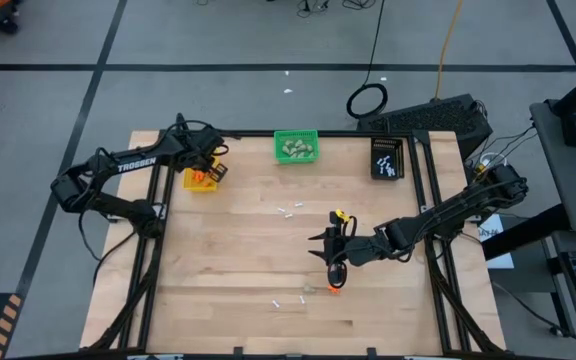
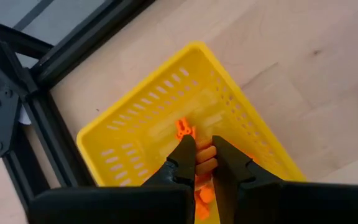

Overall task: Sort Halloween decoration
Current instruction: Put the skeleton toy into the yellow bin, then put the white bone toy into the black bin

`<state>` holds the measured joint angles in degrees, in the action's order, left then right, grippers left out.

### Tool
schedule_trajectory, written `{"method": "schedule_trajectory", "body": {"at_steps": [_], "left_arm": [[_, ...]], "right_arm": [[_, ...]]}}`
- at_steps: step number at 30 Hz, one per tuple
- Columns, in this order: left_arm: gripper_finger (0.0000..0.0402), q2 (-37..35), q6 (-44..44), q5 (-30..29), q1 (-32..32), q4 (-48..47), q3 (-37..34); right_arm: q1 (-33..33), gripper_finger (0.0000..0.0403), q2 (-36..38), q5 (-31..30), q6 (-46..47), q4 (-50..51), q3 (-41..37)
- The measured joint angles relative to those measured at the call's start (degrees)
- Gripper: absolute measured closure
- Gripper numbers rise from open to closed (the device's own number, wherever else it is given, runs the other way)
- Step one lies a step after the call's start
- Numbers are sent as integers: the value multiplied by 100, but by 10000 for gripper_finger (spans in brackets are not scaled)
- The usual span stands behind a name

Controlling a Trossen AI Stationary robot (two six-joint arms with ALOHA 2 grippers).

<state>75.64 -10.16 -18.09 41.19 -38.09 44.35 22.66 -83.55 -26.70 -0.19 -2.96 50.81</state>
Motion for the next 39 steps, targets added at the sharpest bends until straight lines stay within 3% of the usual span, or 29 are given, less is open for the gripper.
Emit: {"method": "schedule_trajectory", "body": {"at_steps": [9,23,32,39], "left_arm": [[372,0,-5,-3,22,470,-483],[274,0,-2,-52,42,603,-484],[270,-89,152,-71,-42,581,-484],[269,-804,-105,-407,-509,351,-486]], "right_arm": [[-1,271,0,0,0,1,0],[1,271,0,0,0,2,0],[-1,271,0,0,0,4,0],[-1,271,0,0,52,13,0]]}}
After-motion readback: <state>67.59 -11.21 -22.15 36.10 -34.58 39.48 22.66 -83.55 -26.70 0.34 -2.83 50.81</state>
